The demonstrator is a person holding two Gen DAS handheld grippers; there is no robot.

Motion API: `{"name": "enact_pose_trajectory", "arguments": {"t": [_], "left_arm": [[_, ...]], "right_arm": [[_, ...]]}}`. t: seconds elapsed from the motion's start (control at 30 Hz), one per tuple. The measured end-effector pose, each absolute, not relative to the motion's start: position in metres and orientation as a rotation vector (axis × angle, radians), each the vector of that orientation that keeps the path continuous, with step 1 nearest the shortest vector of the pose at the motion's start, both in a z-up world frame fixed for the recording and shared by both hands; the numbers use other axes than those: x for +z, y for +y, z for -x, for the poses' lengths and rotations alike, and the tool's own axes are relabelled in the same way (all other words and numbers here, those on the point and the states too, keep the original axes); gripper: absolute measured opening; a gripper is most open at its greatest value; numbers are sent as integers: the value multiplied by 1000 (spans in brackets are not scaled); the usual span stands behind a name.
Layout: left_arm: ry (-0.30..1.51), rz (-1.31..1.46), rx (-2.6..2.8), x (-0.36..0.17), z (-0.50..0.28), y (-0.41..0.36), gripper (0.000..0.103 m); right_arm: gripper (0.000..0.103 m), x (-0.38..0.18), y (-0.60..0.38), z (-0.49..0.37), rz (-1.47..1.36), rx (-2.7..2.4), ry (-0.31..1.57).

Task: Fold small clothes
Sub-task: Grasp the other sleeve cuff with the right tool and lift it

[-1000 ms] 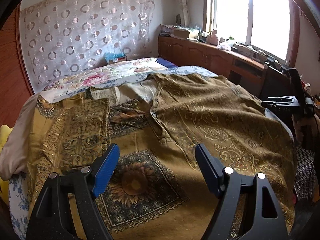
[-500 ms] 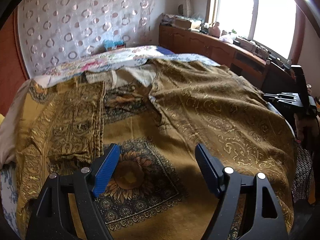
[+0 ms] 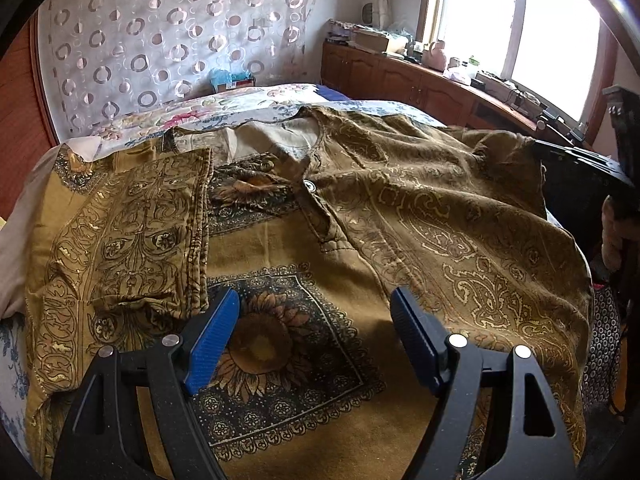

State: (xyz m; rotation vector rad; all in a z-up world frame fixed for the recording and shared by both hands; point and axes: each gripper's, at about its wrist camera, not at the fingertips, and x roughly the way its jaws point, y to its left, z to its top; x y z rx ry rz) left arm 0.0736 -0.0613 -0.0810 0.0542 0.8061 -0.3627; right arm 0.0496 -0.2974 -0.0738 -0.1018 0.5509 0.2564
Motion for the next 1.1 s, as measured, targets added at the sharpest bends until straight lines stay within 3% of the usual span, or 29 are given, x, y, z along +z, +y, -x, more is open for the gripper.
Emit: {"name": "enact_pose_trajectory", "arguments": {"t": [0.37, 0.67, 0.73, 0.8, 0.9, 1.1], "left_arm": [[758, -40, -335, -74, -68, -55, 79], [713, -51, -329, -65, -63, -56, 79], [701, -55, -321, -64, -63, -56, 79], [695, -49, -320, -62, -63, -55, 79], [689, -40, -319, -61, -64, -54, 79], [683, -45, -323, -58, -62, -57, 79]], "right_arm": [[5, -125, -247, -47, 169, 413, 691], [7, -124, -252, -61, 164, 422, 701], [11, -117, -257, -54, 159, 407, 691], [28, -110, -261, -48, 144, 394, 676], [42, -97, -273, -39, 105, 380, 644], [51, -77, -294, -21, 79, 315, 580]]}}
